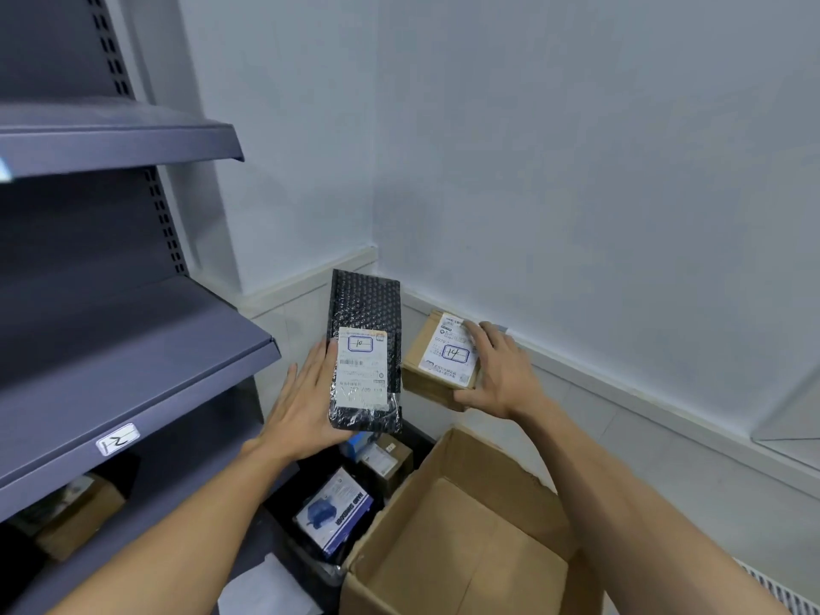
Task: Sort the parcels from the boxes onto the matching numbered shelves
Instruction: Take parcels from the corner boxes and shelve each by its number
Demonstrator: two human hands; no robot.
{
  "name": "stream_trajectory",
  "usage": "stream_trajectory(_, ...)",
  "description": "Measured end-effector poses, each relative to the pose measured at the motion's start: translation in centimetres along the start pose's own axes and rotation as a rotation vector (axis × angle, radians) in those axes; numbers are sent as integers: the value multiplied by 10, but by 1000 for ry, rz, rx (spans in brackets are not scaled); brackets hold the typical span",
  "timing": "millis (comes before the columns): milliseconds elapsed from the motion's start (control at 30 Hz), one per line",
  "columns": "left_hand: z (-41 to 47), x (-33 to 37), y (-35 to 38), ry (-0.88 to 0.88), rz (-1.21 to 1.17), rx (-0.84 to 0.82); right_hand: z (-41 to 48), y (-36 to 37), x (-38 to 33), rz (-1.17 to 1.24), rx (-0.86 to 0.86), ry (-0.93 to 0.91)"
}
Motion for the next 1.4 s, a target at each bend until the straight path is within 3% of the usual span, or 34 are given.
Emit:
stream_trajectory(367, -39, 39, -43, -93, 149, 118, -3, -32, -11, 91, 26, -219)
stream_trajectory(567, -89, 54, -56, -230, 209, 150, -9, -24, -34, 163, 9, -356)
stream_trajectory(967, -235, 49, -99, -567, 357, 196, -54, 3, -155, 257, -94, -639)
stream_trajectory(1400, -361, 55, -172, -685, 444, 318, -121, -30, -277, 263, -29, -812)
Point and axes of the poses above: each hand's wrist, its own z-axis towards the middle knuckle, its own y-axis out of the palm, x = y × z, the point moved 7 cm from there along z, towards the middle knuckle, and after that the axes turned 2 degrees about x, right-handed, at the moved point
